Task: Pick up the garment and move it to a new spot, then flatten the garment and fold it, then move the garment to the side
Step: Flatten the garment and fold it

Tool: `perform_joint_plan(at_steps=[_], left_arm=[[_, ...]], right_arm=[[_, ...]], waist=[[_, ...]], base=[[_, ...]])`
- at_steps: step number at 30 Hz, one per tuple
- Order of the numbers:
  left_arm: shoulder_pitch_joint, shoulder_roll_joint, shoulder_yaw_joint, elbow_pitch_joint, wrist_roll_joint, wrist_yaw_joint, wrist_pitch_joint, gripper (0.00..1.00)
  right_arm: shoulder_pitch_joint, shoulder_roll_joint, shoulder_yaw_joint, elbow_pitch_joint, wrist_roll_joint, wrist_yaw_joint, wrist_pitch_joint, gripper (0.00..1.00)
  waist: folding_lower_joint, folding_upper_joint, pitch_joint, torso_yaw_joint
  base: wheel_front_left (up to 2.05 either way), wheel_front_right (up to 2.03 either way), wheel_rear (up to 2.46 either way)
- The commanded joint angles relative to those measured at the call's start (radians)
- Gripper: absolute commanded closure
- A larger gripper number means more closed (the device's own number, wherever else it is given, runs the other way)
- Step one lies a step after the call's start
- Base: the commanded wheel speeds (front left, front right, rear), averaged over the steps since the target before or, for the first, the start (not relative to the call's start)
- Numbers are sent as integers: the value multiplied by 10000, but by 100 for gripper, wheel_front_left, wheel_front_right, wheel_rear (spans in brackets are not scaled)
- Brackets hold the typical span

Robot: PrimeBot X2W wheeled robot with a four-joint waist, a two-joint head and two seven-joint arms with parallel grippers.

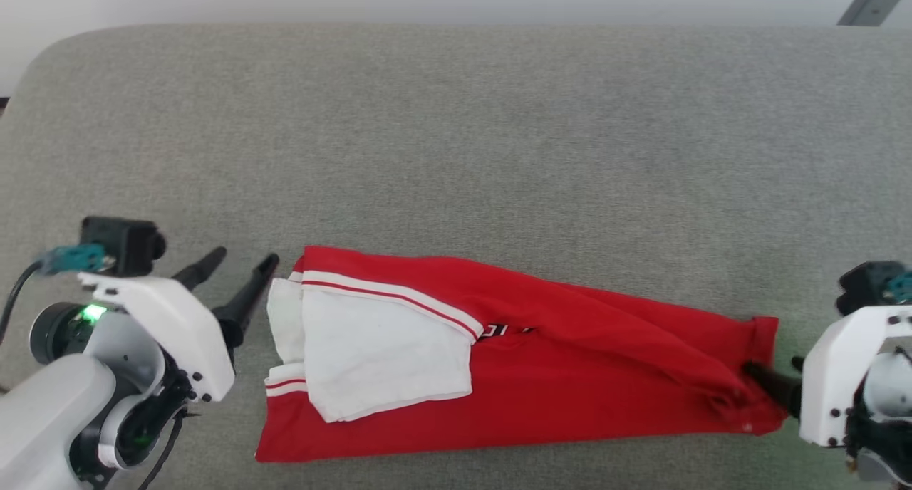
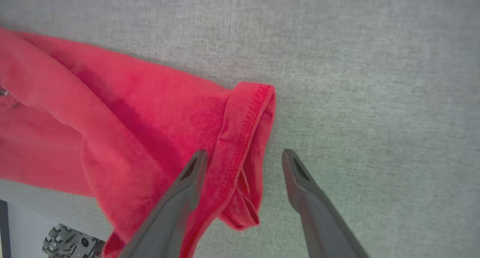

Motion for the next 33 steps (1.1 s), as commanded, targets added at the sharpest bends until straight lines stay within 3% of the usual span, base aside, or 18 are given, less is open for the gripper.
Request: perform_joint_plan(at_steps=[1, 8, 12, 13, 14, 15, 16, 17, 25, 29, 33], left_arm=[[320, -137, 224, 288, 129, -108, -738, 0], [993, -544, 791, 1392, 455, -467, -3154, 0], [1411, -964, 1328, 2099, 649, -730, -3609, 0], [1543, -1104, 1536, 2235, 752, -829, -3649, 0], [1630, -1283, 1865, 2299, 975, -899, -3675, 0], [1746, -1441, 2280, 2363, 1208, -970, -3668, 0], [1746, -1441, 2280, 2363, 1208, -970, -3668, 0], [1970, -1663, 2694, 2412, 1523, -1075, -3668, 0], [3880, -3648, 6433, 2435, 4065, -2500, -3671, 0], [4501, -4460, 7663, 2477, 5017, -3208, -3669, 0], [4875, -5216, 8531, 2366, 5940, -3648, -3670, 0]], right_arm=[[-81, 21, 156, 353, 28, -4, -88, 0], [-649, 184, 850, 1838, 371, -4, -547, 0], [-981, 265, 1476, 2700, 774, 1, -669, 0], [-1038, 314, 1624, 2869, 956, 6, -652, 12], [-1089, 347, 1749, 2969, 1133, 16, -662, 58], [-1136, 332, 1884, 3003, 1288, 33, -651, 89], [-1136, 332, 1884, 3003, 1288, 33, -651, 89], [-1179, 300, 1969, 3052, 1473, 33, -609, 100], [-1649, -389, 1004, 3027, 2030, -4, -1052, 100], [-1683, -671, 348, 3159, 1898, -4, -1179, 100], [-1766, -1043, -440, 3352, 1732, -4, -1179, 100]], waist=[[0, 0, 38, 90], [0, 0, 111, 307], [0, 0, 104, 452], [0, 0, 94, 490], [0, 0, 83, 531], [0, 0, 68, 575], [0, 0, 68, 575], [0, 0, 53, 606], [0, 0, -98, 684], [0, 0, -165, 637], [0, 0, -203, 558]], base=[[0, 0, 0], [0, 0, 0], [0, 0, 0], [0, 0, 0], [0, 0, 0], [0, 0, 0], [0, 0, 0], [0, 0, 0], [0, 0, 0], [0, 0, 0], [0, 0, 0]])
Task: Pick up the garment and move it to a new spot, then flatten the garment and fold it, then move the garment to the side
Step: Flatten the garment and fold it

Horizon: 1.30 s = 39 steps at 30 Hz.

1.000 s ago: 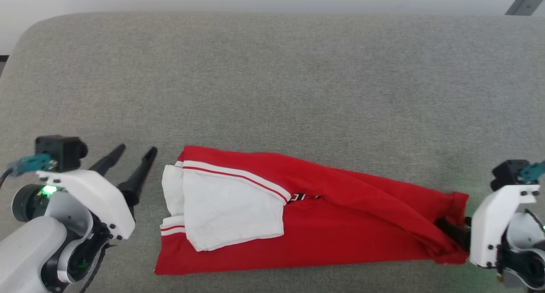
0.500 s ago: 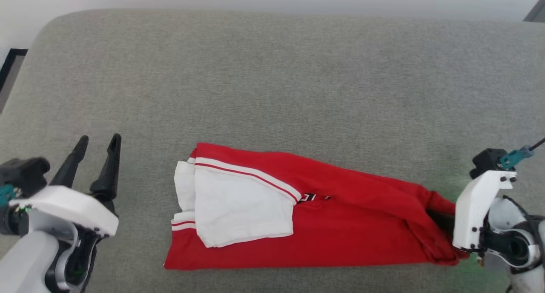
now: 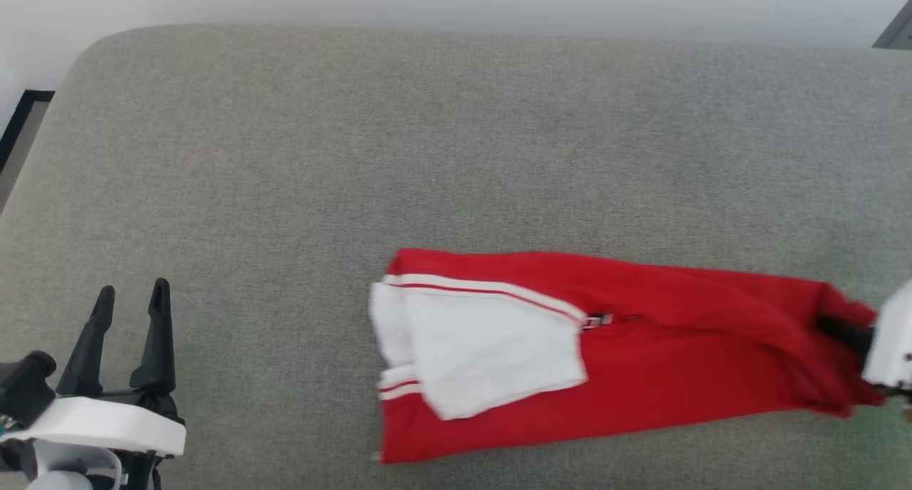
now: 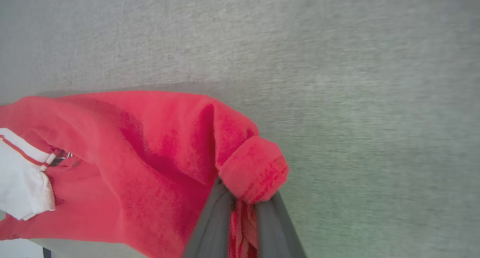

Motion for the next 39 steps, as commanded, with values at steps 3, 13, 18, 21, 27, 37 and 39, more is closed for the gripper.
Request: perform_joint_plan(at_steps=[3, 13, 18, 21, 27, 37, 39], left_arm=[[320, -526, 543, -127, 662, -173, -46, 0], [683, -1096, 555, -745, 669, -241, -47, 0], [806, -1251, 587, -874, 581, -243, -47, 0], [839, -1333, 539, -898, 494, -243, -47, 0], [741, -1414, 282, -882, 472, -244, -48, 0], [289, -1504, -314, -678, 462, -245, -46, 0], [177, -1493, -432, -657, 416, -245, -46, 0]], right_arm=[[-186, -437, -614, 218, -285, -4, -137, 100], [-400, -1574, -2020, 1242, -1752, -4, -379, 100], [-489, -1375, -2026, 888, -1573, -4, 123, 100], [-271, -932, -1816, -74, -808, -2, 612, 100], [384, -145, -1118, -2128, -76, -4, 1358, 100], [393, 1114, 1318, -3009, -311, -2, 1156, 100], [229, 1229, 1806, -2684, -453, -2, 967, 100]], waist=[[0, -1, -24, -92], [0, -1, -152, -261], [0, -1, -243, -344], [0, -1, -282, -362], [0, -1, -329, -279], [0, -1, -348, 292], [0, -1, -349, 423]], base=[[0, 0, 0], [0, 0, 0], [0, 0, 0], [0, 0, 0], [0, 0, 0], [0, 0, 0], [0, 0, 0]])
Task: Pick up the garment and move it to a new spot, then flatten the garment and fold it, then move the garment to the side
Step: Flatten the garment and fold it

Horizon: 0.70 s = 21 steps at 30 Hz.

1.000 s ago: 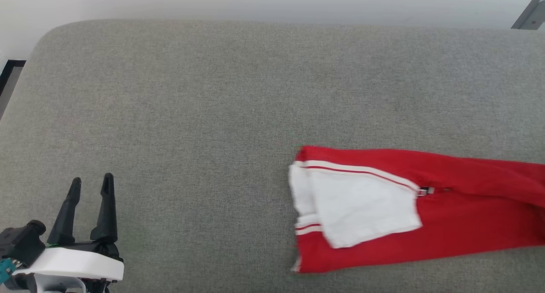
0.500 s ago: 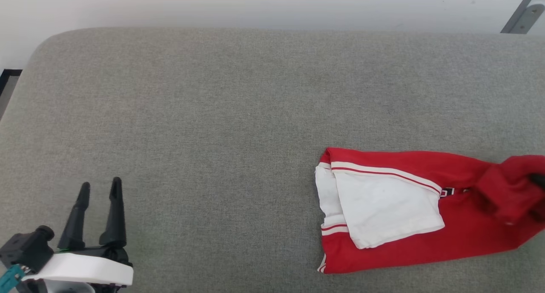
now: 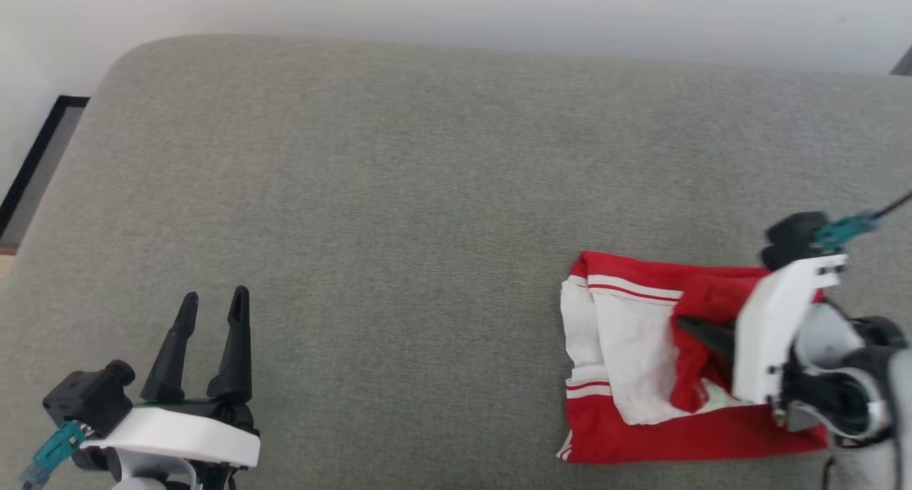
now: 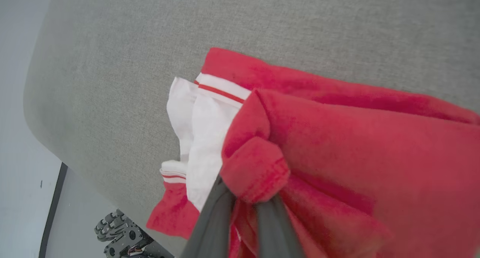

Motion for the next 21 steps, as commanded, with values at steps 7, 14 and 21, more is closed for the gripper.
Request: perform_joint_plan(at_steps=[7, 14, 21], left_arm=[[-262, 23, -177, 112, -168, -36, -48, 0], [-8, 136, -26, 281, -416, -37, -48, 0], [145, 215, 462, 201, -485, -37, -48, 0]], right_arm=[[-500, 15, 919, 1221, -210, 0, -774, 0], [-546, -280, 836, 707, 335, 0, -1008, 0], [-152, -733, 138, -683, 151, 0, -1998, 0]], waist=[[0, 0, -87, 379], [0, 0, -319, 172], [0, 0, -500, -434]], base=[[0, 0, 0], [0, 0, 0], [0, 0, 0]])
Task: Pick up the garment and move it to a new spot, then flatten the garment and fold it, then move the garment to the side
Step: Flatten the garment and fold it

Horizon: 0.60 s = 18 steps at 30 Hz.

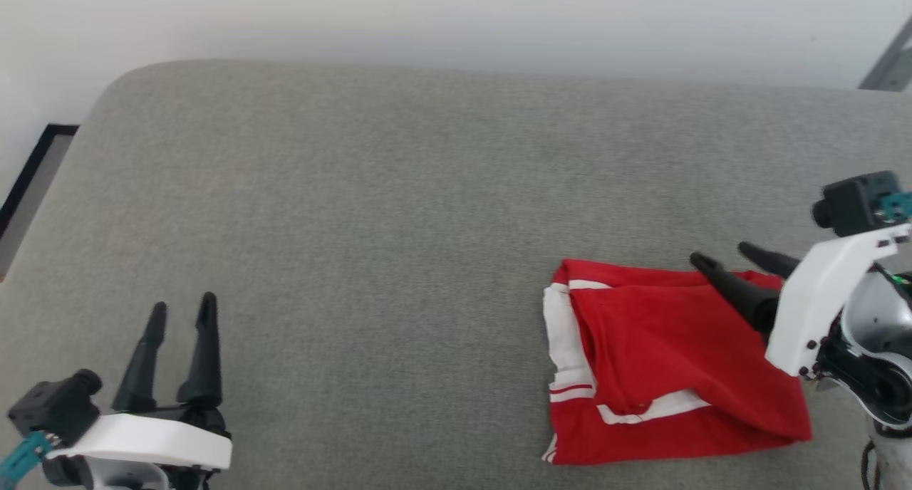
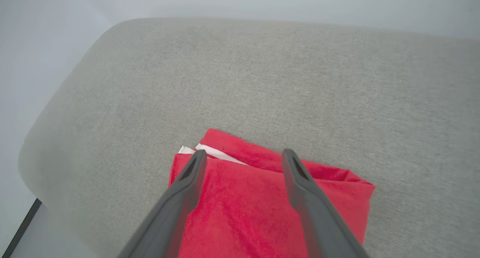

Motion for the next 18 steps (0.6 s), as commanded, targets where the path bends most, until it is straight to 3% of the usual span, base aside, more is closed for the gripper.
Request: perform_joint_plan(at_steps=[1, 10, 11, 18], left_arm=[[90, 52, 211, -84, -79, -37, -48, 0], [271, -1, 707, -260, 581, -37, -47, 0], [271, -1, 707, -260, 581, -37, -47, 0], [532, -118, 1052, -237, 896, -37, -47, 0]], right_arm=[[233, -60, -123, -232, -170, -2, -536, 0], [954, -295, 83, -43, -1070, -2, -4322, 0], [954, -295, 83, -43, -1070, -2, -4322, 0], [1307, -571, 862, 1246, -1729, -2, -7791, 0]], waist=[[0, -1, -111, -319], [0, -1, -425, -1029], [0, -1, -425, -1029], [0, -1, -838, -1313]], base=[[0, 0, 0], [0, 0, 0], [0, 0, 0], [0, 0, 0]])
